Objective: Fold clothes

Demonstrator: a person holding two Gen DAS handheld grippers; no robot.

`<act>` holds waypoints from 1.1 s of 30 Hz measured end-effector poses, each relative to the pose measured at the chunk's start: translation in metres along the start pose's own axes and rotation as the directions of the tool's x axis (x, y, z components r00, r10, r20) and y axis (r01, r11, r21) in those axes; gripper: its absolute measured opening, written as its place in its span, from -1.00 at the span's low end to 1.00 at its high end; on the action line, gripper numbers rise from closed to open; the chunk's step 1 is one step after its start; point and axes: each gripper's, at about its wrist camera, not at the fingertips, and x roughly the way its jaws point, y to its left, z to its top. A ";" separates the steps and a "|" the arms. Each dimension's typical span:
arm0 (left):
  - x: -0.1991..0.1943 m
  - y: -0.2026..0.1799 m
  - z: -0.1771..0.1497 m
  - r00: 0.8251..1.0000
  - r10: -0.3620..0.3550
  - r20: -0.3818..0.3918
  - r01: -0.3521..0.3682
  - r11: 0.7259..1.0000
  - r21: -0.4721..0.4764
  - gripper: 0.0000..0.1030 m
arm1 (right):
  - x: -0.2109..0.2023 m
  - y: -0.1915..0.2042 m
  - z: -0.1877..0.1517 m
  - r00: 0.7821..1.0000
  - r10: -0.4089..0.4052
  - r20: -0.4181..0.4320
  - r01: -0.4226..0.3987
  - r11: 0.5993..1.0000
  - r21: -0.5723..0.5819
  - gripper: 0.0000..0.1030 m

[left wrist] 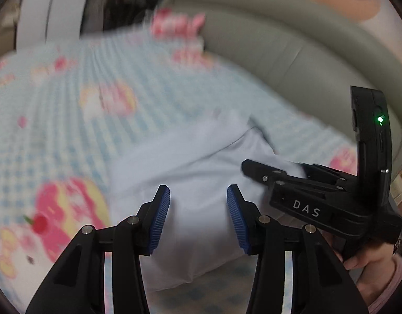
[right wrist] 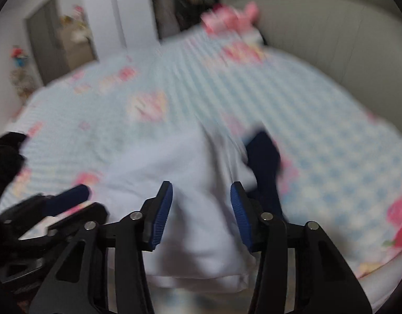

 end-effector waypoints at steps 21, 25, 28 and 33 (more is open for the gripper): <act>-0.064 0.005 0.005 0.996 0.013 0.087 -0.015 1.000 0.022 0.17 | -0.038 0.022 -0.007 0.993 0.052 0.110 -0.052 0.999 0.001 0.04; -0.132 0.032 0.019 0.984 0.085 0.154 -0.089 0.996 0.019 0.37 | -0.068 0.063 0.006 0.986 0.068 0.150 -0.065 0.998 -0.024 0.51; -0.180 0.063 0.021 0.971 0.166 0.173 -0.169 0.986 0.001 0.57 | -0.081 0.104 0.015 0.985 0.063 0.159 -0.055 0.997 -0.053 0.79; -0.239 0.127 0.004 0.939 0.312 0.146 -0.303 0.949 -0.081 0.63 | -0.076 0.168 0.018 0.983 0.119 0.137 -0.116 0.993 -0.026 0.92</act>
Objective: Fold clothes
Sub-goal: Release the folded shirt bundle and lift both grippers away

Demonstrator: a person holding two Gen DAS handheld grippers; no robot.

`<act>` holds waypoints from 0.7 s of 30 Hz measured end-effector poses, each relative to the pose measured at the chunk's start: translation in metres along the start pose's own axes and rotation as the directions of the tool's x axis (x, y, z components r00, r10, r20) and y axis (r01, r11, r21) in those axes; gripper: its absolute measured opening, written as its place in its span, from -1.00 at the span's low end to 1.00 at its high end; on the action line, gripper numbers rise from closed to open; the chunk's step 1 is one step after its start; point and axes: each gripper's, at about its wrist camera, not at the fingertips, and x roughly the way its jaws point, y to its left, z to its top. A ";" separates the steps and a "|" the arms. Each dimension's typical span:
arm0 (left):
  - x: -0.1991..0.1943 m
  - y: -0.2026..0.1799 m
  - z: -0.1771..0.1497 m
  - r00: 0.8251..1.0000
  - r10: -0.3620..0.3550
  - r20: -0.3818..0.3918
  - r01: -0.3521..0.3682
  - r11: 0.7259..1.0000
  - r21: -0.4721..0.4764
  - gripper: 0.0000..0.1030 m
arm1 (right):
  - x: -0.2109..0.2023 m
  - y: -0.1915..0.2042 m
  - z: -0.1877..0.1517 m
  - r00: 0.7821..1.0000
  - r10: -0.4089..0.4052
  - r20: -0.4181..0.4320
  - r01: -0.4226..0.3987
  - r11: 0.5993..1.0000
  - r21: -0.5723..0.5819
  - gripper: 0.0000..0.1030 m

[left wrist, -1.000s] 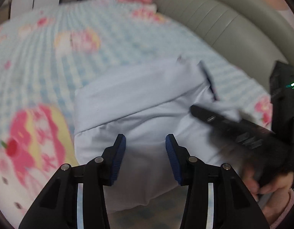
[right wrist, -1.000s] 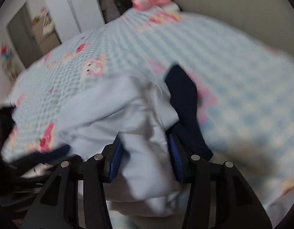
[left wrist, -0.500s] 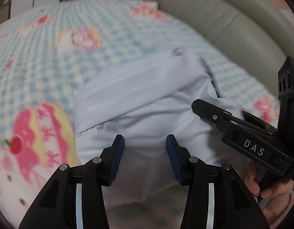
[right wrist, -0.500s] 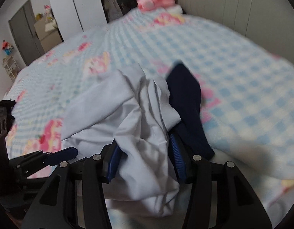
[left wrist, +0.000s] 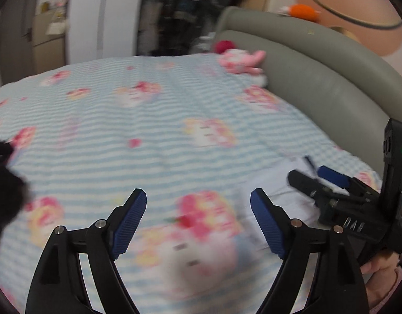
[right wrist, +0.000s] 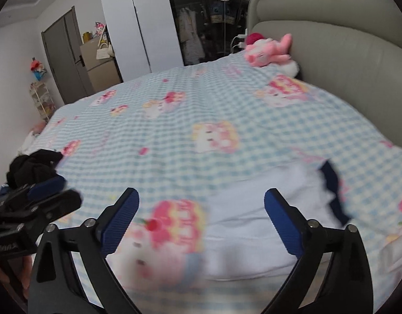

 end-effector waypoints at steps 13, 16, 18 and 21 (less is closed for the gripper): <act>-0.084 0.146 -0.055 0.995 0.092 -0.030 -0.096 0.973 -0.209 0.80 | -0.026 0.142 -0.033 0.992 0.096 -0.080 -0.103 0.991 -0.086 0.99; -0.101 0.149 -0.075 0.991 0.131 -0.035 -0.135 0.977 -0.163 0.82 | -0.043 0.150 -0.041 0.993 0.097 -0.065 -0.103 0.990 -0.095 0.99; -0.116 0.147 -0.089 0.987 0.158 -0.022 -0.160 0.977 -0.143 0.82 | -0.052 0.156 -0.047 0.992 0.098 -0.082 -0.107 0.989 -0.106 0.99; -0.142 0.139 -0.110 0.985 0.170 0.017 -0.165 0.975 -0.145 0.84 | -0.074 0.165 -0.065 0.992 0.090 -0.088 -0.102 0.986 -0.135 0.99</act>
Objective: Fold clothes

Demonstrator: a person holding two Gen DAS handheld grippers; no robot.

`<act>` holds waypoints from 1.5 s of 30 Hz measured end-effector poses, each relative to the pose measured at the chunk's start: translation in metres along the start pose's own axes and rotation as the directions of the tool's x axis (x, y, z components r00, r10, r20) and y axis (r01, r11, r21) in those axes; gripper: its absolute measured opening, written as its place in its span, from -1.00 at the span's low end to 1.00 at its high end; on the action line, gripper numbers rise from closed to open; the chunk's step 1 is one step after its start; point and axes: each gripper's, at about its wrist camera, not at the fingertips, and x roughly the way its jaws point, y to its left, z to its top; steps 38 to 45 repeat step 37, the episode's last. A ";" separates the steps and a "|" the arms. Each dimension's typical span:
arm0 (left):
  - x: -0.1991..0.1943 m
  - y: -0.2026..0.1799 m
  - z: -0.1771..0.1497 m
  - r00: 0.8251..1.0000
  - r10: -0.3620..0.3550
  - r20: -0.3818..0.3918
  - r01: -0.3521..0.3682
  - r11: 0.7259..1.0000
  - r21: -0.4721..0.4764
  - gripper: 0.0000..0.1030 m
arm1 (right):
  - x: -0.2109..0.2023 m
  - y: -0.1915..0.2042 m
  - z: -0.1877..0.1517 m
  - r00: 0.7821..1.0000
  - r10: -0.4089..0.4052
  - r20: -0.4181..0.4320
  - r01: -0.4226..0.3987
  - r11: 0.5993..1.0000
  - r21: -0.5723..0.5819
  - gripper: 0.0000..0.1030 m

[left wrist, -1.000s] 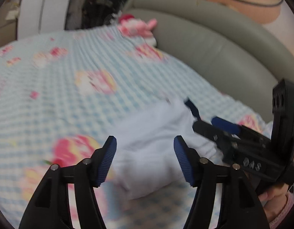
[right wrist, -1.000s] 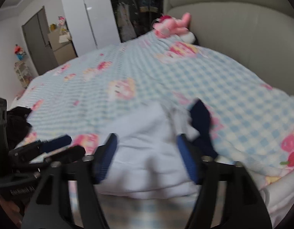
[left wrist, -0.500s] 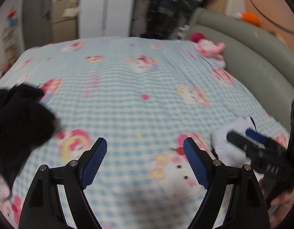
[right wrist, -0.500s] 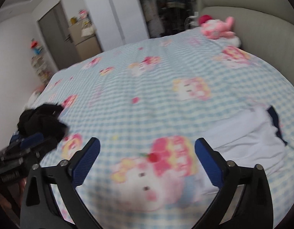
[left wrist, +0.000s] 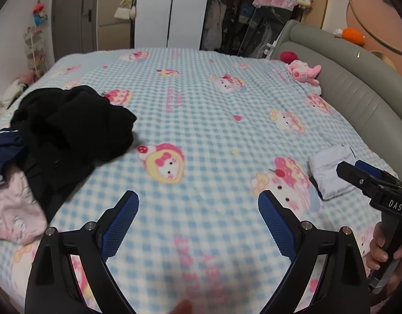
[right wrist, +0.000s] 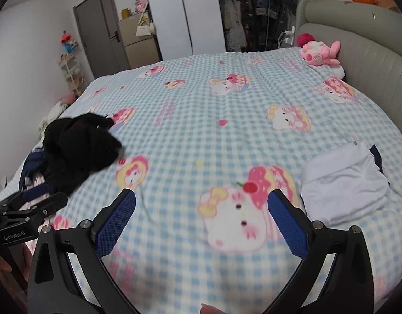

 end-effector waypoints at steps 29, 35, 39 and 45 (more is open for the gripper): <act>-0.103 -0.026 -0.188 0.995 0.005 0.103 -0.002 1.000 -0.029 0.89 | -0.127 0.026 -0.206 0.990 -0.141 0.016 0.140 0.989 0.046 0.99; -0.086 -0.017 -0.200 0.997 0.006 0.081 0.001 0.997 -0.080 0.89 | -0.118 0.032 -0.213 0.992 -0.120 -0.024 0.121 0.992 0.022 0.99; -0.084 -0.018 -0.203 0.997 0.017 0.081 -0.012 0.998 -0.067 0.89 | -0.117 0.033 -0.214 0.992 -0.125 -0.026 0.126 0.992 0.020 0.99; -0.084 -0.018 -0.203 0.997 0.017 0.081 -0.012 0.998 -0.067 0.89 | -0.117 0.033 -0.214 0.992 -0.125 -0.026 0.126 0.992 0.020 0.99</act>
